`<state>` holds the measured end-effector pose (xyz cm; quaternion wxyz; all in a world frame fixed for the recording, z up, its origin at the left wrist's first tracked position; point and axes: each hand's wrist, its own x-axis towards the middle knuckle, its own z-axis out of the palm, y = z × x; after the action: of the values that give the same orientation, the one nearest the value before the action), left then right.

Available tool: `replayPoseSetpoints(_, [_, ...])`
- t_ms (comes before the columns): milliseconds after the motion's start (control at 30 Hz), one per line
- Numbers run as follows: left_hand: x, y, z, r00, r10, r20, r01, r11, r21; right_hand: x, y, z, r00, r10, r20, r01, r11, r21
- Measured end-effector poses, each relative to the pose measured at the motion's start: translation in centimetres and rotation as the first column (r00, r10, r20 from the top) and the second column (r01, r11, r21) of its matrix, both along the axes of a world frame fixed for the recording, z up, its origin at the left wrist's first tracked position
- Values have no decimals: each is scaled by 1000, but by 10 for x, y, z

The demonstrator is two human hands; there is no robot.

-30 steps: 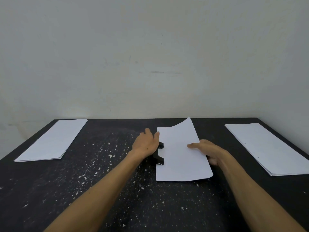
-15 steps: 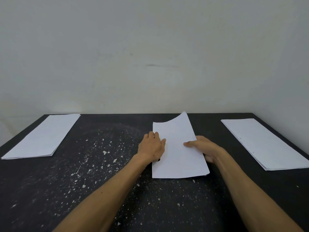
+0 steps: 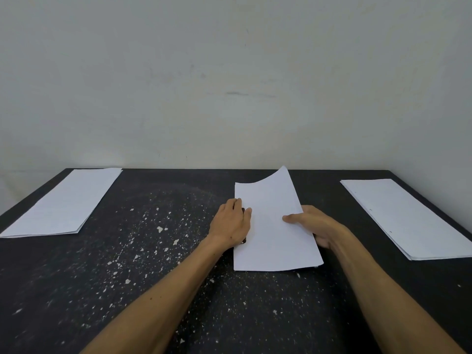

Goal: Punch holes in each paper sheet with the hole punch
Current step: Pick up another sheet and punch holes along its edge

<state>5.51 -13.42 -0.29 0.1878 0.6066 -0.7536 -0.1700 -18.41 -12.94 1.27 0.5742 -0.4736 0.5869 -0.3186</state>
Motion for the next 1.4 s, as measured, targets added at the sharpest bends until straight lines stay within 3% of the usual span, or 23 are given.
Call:
replayPoseSetpoints(333, [6, 0, -9, 995, -3, -103, 8, 999, 40, -1, 0, -1, 1000, 13, 20, -13, 1000, -9])
replayPoseSetpoints(1067, [-1, -8, -2, 994, 7, 106, -16, 996, 88, -2, -2, -3, 1000, 14, -6, -14, 1000, -17])
replayPoseSetpoints(1267, [-14, -9, 8, 949, 2, 314, -18, 999, 48, 0, 0, 0, 1000, -4, -3, 4, 1000, -13])
replayPoseSetpoints(1400, [-14, -9, 9, 942, 0, 336, -21, 998, 59, 2, 4, 3, 1000, -10, 2, 10, 1000, -16])
